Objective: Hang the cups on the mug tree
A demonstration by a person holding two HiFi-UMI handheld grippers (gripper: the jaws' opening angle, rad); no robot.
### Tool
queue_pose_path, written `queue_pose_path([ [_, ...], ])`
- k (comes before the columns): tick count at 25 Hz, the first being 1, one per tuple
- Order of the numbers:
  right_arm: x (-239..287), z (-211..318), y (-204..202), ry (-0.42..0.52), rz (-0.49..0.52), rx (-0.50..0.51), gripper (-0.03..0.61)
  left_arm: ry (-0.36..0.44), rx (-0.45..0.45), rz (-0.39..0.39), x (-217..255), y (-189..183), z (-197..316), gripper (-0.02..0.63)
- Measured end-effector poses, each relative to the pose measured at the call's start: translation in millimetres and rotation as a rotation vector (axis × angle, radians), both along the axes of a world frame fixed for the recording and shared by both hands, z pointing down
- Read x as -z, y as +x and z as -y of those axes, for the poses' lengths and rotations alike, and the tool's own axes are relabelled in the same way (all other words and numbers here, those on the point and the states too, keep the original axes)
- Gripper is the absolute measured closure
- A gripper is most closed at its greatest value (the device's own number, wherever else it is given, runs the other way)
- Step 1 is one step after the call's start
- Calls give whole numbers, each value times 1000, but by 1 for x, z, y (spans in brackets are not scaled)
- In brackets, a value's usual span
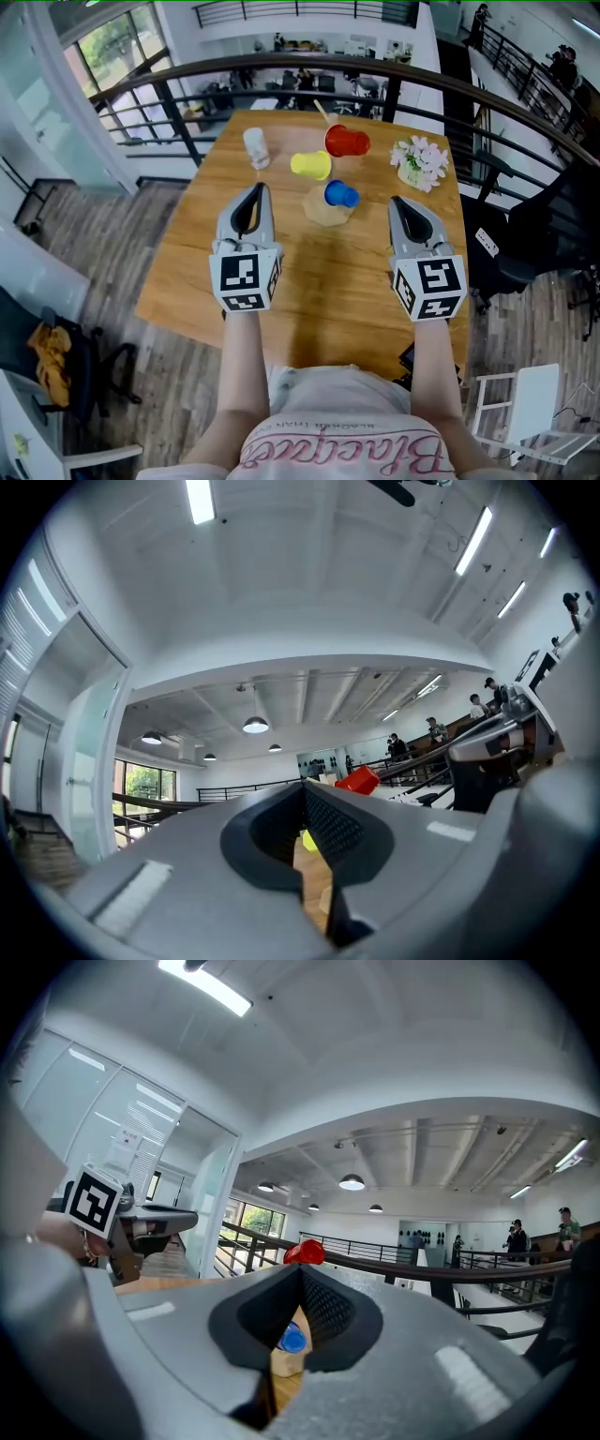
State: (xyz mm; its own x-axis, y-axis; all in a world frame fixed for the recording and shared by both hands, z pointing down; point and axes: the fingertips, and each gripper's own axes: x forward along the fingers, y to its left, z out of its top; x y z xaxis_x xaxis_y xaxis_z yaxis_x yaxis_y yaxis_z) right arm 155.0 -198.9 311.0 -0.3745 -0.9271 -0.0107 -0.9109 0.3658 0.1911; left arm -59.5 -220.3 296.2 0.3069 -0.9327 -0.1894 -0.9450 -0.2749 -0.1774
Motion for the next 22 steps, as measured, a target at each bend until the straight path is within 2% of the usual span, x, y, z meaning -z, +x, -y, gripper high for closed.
queue_pose_path([
  [22, 0, -2, -8, 0, -7, 15, 578, 10, -3, 20, 6, 3, -8, 601],
])
